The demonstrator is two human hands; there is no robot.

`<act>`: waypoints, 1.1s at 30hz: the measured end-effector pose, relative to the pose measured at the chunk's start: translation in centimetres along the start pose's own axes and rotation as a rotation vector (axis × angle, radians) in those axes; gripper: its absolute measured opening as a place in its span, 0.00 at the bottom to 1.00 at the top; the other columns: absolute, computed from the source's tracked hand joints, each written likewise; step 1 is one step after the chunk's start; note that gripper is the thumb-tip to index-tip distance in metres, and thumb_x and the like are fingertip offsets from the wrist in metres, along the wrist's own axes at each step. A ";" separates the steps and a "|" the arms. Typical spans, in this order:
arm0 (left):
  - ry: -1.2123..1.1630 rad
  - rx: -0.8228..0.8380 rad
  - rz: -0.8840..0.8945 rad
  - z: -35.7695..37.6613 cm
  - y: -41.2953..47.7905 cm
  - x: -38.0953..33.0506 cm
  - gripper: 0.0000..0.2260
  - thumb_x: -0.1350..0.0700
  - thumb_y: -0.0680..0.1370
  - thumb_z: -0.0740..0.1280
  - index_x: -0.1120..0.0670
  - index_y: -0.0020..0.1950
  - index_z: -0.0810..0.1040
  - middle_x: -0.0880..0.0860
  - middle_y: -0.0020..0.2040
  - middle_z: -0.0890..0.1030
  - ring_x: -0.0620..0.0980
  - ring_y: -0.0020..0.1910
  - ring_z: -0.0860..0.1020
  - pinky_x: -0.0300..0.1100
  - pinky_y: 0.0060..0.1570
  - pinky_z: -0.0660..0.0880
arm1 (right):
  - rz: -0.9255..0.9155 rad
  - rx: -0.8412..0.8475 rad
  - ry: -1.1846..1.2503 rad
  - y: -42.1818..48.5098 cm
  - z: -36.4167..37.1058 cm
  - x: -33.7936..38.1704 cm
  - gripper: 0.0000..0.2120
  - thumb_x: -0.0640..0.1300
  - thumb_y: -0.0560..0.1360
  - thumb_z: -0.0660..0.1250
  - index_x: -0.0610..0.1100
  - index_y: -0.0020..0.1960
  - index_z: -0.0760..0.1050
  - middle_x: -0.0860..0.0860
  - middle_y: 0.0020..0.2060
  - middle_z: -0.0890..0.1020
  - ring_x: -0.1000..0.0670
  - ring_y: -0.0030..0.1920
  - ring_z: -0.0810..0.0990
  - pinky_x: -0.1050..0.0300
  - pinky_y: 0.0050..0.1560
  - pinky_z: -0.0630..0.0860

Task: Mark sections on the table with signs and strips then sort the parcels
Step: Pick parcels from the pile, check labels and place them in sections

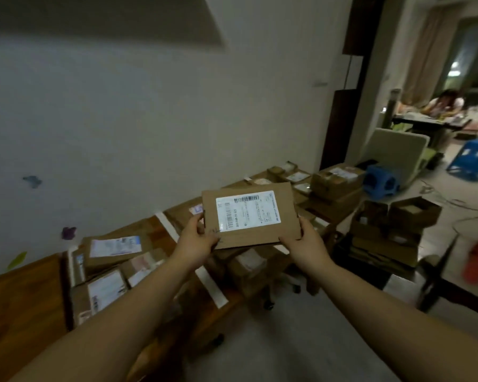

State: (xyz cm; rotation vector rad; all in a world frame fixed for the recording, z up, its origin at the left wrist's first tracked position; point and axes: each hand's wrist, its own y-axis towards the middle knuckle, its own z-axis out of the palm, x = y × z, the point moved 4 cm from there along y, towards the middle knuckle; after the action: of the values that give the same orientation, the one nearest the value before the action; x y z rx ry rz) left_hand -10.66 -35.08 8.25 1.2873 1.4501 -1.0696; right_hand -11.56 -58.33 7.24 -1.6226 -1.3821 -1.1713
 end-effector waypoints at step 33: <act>0.273 0.070 -0.166 20.5 29.0 2.5 0.25 0.63 0.78 0.65 0.53 0.74 0.62 0.53 0.69 0.72 0.51 0.67 0.71 0.38 0.59 0.69 | 0.017 0.307 -0.520 38.6 -4.0 -10.4 0.26 0.48 0.79 0.61 0.47 0.76 0.58 0.45 0.72 0.64 0.43 0.72 0.63 0.46 0.72 0.62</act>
State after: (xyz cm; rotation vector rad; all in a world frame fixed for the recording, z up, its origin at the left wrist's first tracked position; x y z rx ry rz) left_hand 19.60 -51.96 0.02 1.4257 1.7626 -1.0913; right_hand 25.27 -72.96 0.74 -1.7708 -1.7595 -0.4989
